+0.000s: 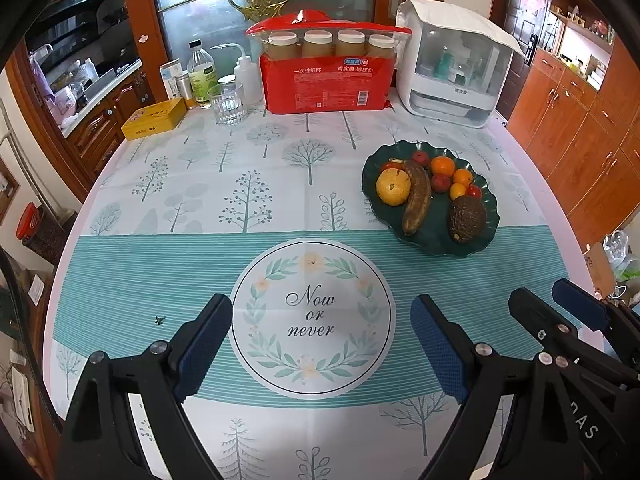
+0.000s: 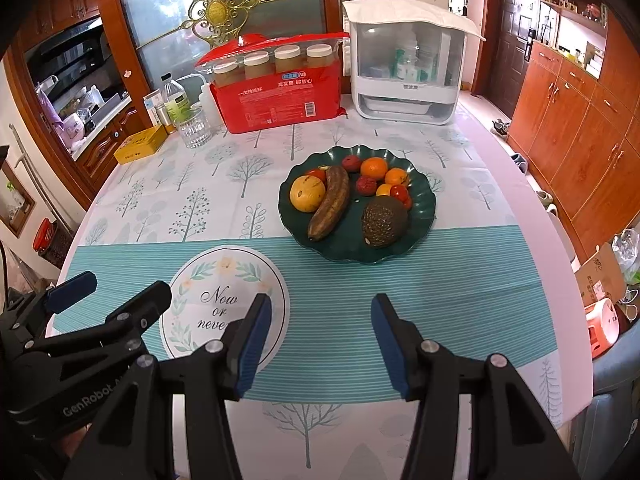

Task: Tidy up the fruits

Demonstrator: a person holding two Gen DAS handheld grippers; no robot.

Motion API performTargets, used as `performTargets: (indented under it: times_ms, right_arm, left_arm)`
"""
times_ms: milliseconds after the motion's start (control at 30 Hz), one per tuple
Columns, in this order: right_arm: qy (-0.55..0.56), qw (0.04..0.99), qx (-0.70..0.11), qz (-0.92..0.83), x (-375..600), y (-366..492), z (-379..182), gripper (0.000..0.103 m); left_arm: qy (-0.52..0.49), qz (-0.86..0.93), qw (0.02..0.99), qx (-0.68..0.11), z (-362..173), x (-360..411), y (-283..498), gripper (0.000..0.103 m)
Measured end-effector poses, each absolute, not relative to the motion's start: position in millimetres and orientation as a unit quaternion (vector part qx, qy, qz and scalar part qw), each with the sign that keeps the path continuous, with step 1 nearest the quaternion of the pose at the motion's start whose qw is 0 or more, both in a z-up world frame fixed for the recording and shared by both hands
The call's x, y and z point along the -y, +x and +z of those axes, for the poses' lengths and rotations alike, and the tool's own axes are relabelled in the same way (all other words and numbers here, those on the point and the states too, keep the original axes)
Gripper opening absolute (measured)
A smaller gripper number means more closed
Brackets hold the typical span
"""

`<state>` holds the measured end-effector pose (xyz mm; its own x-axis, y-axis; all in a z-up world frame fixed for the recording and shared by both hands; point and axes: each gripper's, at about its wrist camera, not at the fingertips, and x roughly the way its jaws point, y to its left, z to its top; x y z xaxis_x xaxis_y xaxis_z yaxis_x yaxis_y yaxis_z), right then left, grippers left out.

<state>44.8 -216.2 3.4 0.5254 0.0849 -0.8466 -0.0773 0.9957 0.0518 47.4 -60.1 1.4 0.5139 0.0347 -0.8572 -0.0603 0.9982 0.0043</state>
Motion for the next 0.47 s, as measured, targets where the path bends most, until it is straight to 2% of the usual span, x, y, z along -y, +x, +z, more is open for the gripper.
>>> performTargets:
  times_ms: [467]
  right_arm:
    - [0.006,0.872,-0.488,0.042,227.4,43.8,1.1,0.053]
  left_arm:
    - [-0.012,0.024,0.866,-0.5,-4.2,68.1,47.2,0.09]
